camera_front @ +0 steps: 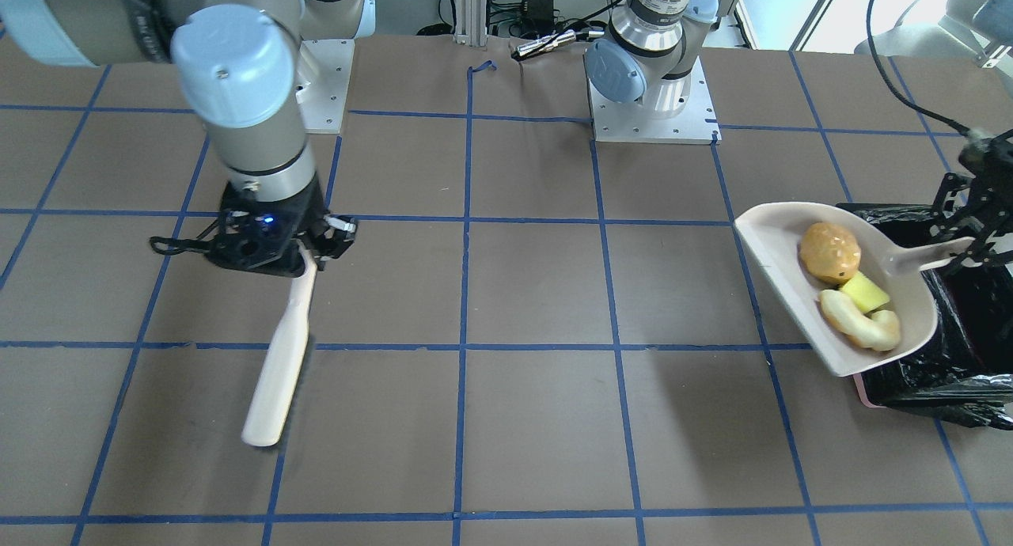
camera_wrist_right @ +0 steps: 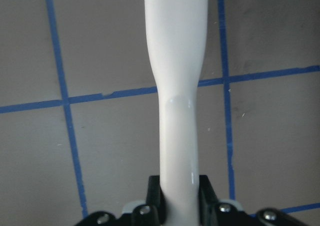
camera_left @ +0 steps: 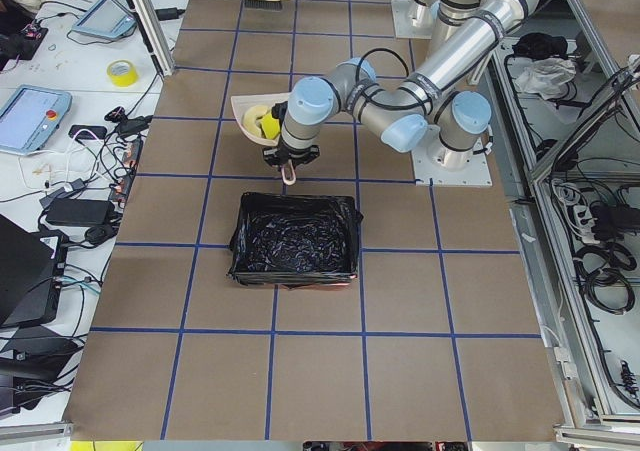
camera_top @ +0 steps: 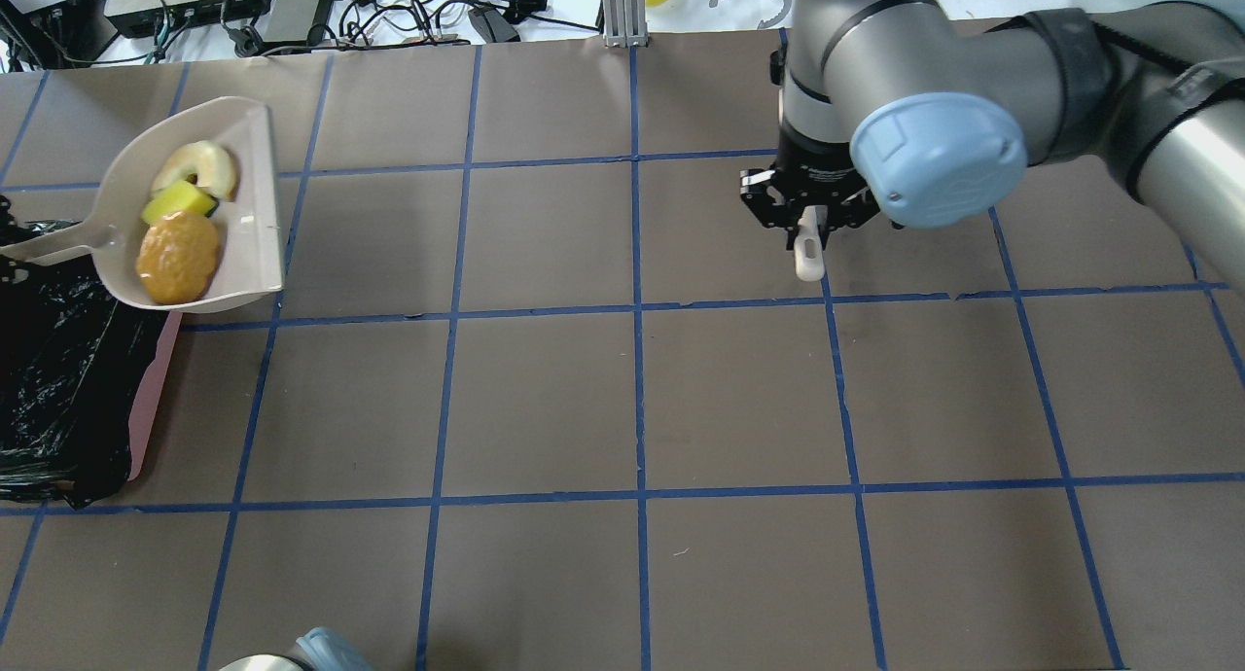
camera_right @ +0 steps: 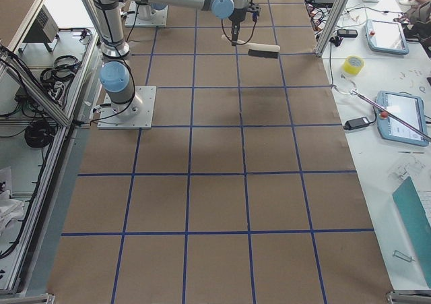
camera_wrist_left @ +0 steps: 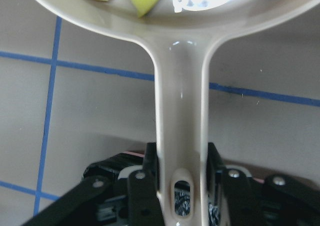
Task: Sweep and dump trash into bin
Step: 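Carry the loaded dustpan over the bin with the left gripper while the right withdraws, then tip the dustpan over the bin with the left gripper to dump the trash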
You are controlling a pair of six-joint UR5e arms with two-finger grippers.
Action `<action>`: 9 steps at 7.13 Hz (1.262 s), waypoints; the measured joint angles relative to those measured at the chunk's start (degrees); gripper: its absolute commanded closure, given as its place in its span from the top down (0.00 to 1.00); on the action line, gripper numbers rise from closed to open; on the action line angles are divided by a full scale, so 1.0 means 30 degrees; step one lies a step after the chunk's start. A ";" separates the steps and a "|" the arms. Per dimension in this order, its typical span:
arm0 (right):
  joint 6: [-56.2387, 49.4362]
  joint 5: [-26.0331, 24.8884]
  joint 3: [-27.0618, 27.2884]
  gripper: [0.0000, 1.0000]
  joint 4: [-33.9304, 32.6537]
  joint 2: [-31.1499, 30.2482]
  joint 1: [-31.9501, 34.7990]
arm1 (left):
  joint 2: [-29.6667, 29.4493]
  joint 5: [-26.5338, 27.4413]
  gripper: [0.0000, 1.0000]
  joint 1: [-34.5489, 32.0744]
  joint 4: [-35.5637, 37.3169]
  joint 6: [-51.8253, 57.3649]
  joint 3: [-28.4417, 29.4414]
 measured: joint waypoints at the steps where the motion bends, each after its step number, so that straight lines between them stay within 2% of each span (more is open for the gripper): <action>1: -0.2868 0.0037 0.0210 0.00 -0.0662 0.0303 -0.2197 | -0.0274 0.0110 0.00 0.1547 -0.0175 0.0820 0.0536; 2: -0.5329 0.0084 0.0304 0.00 -0.1302 0.0845 -0.4192 | -0.0665 0.0837 0.00 0.2600 -0.0160 0.2075 0.1386; 4: -0.7690 0.0153 0.0444 0.00 -0.2150 0.1749 -0.6669 | -0.1602 0.3936 0.00 0.3401 0.0729 0.3612 0.3609; 7: -0.8871 0.0333 0.2526 0.00 -0.4824 0.1949 -0.7738 | -0.2484 0.8698 0.00 0.2821 0.5693 0.5973 0.4473; 9: -0.9845 0.0675 0.3779 0.00 -0.5938 0.1880 -0.7870 | -0.2880 1.4799 0.00 0.0598 0.8049 0.6244 0.4240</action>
